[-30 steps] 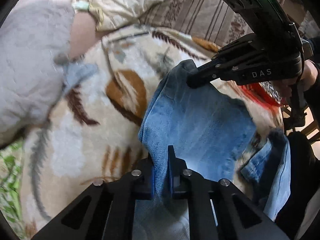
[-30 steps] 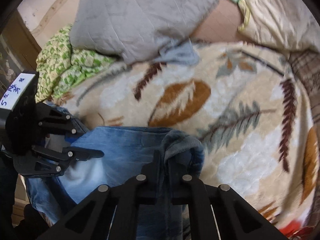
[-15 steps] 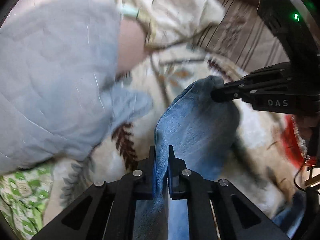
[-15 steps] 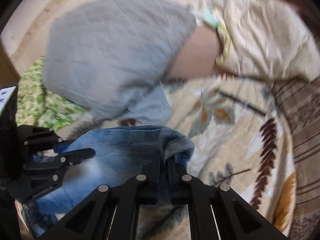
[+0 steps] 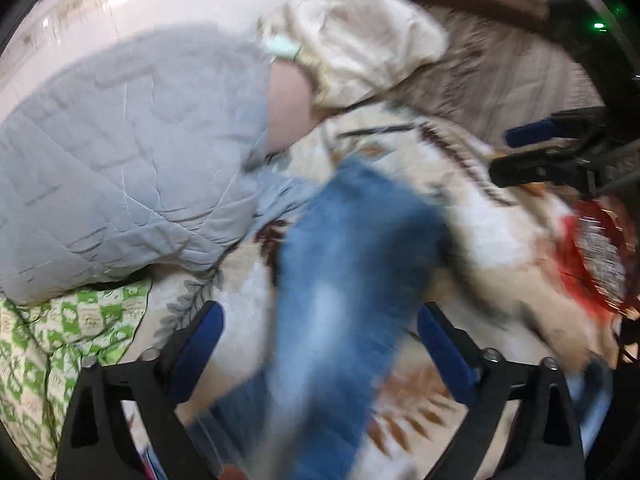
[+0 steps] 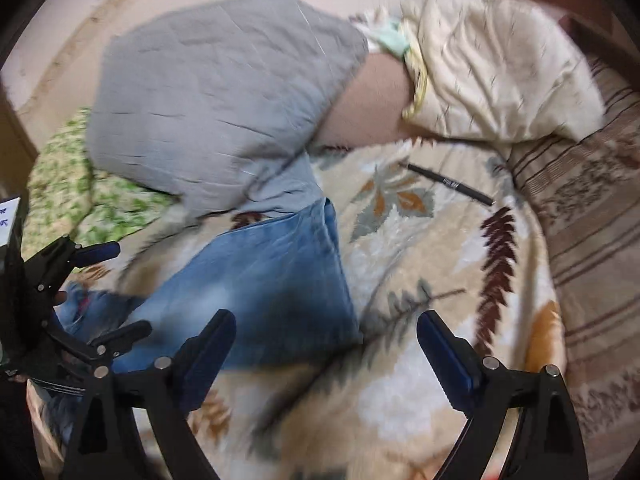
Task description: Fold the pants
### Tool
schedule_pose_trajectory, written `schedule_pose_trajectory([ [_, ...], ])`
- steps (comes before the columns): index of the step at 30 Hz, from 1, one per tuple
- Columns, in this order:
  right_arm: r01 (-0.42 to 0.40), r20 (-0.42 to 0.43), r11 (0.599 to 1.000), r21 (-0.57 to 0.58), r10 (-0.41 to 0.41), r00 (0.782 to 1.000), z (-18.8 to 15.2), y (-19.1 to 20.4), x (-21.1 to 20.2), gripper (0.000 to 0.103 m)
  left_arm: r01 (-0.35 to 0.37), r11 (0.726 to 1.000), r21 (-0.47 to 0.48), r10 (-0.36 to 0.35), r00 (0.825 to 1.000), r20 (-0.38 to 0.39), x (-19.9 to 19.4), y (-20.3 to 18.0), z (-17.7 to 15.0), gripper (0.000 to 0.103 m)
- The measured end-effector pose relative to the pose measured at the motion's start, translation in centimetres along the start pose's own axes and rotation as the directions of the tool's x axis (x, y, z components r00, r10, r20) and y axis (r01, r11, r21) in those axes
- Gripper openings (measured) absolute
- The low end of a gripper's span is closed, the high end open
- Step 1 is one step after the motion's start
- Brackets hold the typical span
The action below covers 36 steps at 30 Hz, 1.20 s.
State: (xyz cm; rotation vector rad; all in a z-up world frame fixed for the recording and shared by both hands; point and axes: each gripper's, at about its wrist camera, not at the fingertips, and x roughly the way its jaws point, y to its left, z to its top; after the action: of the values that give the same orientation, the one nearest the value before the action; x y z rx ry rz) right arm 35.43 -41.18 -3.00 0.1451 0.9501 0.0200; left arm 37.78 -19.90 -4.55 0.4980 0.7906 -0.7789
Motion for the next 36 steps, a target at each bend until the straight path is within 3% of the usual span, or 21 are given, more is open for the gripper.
schedule_pose_trajectory([
  [6,-0.056,0.042,0.996,-0.063,0.059,0.997,-6.6,1.4,-7.8,0.096,0.096,0.995,0.028,-0.096,0.995,0.028,-6.5,-5.8,-3.8,0.103],
  [9,-0.071,0.034,0.990,-0.123,0.075,0.997,-10.2,1.4,-9.9,0.096,0.148,0.981,0.127,-0.153,0.988,0.030,-8.8,-8.8,-6.3,0.103],
  [13,-0.101,-0.023,0.953,-0.284,0.099,0.995,-15.7,2.2,-11.2,0.096,0.190,0.928,0.322,-0.200,0.980,-0.002,-10.9,-11.9,-9.9,0.103],
  [15,-0.130,-0.068,0.910,-0.393,0.112,0.991,-18.4,3.2,-11.2,0.096,0.211,0.897,0.388,-0.214,0.976,-0.035,-11.3,-13.0,-11.3,0.103],
  [18,-0.166,-0.132,0.830,-0.533,0.112,0.985,-21.6,4.8,-10.4,0.096,0.231,0.894,0.385,-0.222,0.973,-0.068,-11.2,-13.1,-12.4,0.103],
  [21,-0.193,-0.185,0.751,-0.632,0.096,0.978,-24.0,6.0,-8.8,0.096,0.248,0.909,0.336,-0.229,0.969,-0.096,-10.1,-12.4,-13.3,0.103],
  [23,-0.184,-0.191,0.719,-0.670,0.073,0.979,-24.8,6.7,-7.9,0.096,0.237,0.920,0.312,-0.212,0.971,-0.111,-9.1,-11.9,-14.1,0.103],
  [29,-0.249,-0.245,0.683,-0.686,0.104,0.964,-25.1,7.5,-5.2,0.095,0.233,0.938,0.258,-0.204,0.970,-0.135,-7.2,-11.0,-15.6,0.103],
  [30,-0.258,-0.257,0.680,-0.686,0.106,0.961,-25.2,7.7,-4.8,0.093,0.231,0.939,0.256,-0.201,0.970,-0.137,-7.0,-11.0,-15.7,0.103],
  [31,-0.271,-0.273,0.674,-0.687,0.106,0.956,-25.2,7.8,-4.5,0.082,0.228,0.940,0.255,-0.196,0.970,-0.143,-6.8,-10.9,-15.9,0.103],
  [32,-0.282,-0.293,0.667,-0.689,0.098,0.951,-25.4,8.0,-4.0,0.073,0.230,0.939,0.255,-0.195,0.969,-0.155,-6.5,-10.9,-16.0,0.099],
  [34,-0.302,-0.356,0.676,-0.672,0.063,0.932,-25.5,8.0,-2.7,0.027,0.236,0.939,0.250,-0.196,0.965,-0.174,-6.1,-10.9,-16.2,0.072],
  [35,-0.323,-0.390,0.683,-0.655,0.061,0.919,-25.6,7.9,-2.3,0.017,0.241,0.940,0.243,-0.196,0.961,-0.194,-5.9,-10.8,-16.2,0.042],
  [36,-0.334,-0.403,0.689,-0.644,0.066,0.913,-25.7,7.8,-2.2,0.013,0.226,0.944,0.239,-0.177,0.962,-0.210,-5.6,-10.8,-16.2,0.020],
])
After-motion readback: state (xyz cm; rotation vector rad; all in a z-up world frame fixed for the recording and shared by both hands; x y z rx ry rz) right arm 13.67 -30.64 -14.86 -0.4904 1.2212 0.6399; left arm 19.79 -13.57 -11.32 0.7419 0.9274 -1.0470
